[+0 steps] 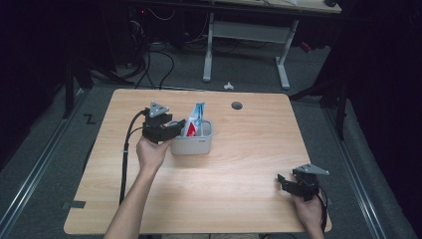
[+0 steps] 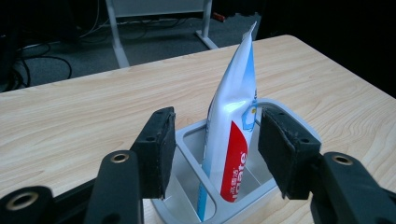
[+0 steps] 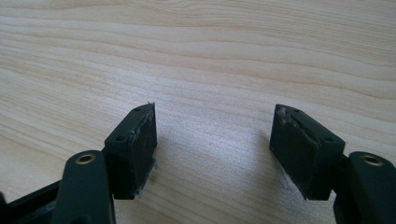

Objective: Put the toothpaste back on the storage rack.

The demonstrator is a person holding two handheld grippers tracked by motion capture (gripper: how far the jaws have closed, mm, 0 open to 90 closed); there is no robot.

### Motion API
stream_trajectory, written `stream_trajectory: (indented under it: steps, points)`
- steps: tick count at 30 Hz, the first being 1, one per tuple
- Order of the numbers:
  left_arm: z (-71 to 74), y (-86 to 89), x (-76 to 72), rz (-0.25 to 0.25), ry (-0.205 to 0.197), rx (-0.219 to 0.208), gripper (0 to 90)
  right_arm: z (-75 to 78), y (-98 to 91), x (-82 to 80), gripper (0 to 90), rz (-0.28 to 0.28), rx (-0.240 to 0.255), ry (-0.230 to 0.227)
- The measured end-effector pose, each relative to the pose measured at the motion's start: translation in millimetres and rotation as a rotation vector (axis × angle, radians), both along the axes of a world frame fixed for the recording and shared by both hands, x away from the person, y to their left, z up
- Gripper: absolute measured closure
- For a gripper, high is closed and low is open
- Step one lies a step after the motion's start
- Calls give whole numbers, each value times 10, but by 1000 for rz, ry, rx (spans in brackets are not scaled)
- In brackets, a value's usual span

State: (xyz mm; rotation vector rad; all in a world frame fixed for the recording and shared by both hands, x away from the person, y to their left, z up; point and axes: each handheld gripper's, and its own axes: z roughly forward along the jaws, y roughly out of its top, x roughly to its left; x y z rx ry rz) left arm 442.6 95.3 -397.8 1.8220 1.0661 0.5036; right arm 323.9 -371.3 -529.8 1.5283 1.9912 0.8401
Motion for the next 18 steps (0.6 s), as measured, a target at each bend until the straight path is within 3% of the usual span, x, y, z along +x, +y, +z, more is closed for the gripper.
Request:
stream_trajectory:
  steps: [18]
  points:
    - [-3,192,-89,24,-4,-17,476,0,1,-1,319,-1,1,0]
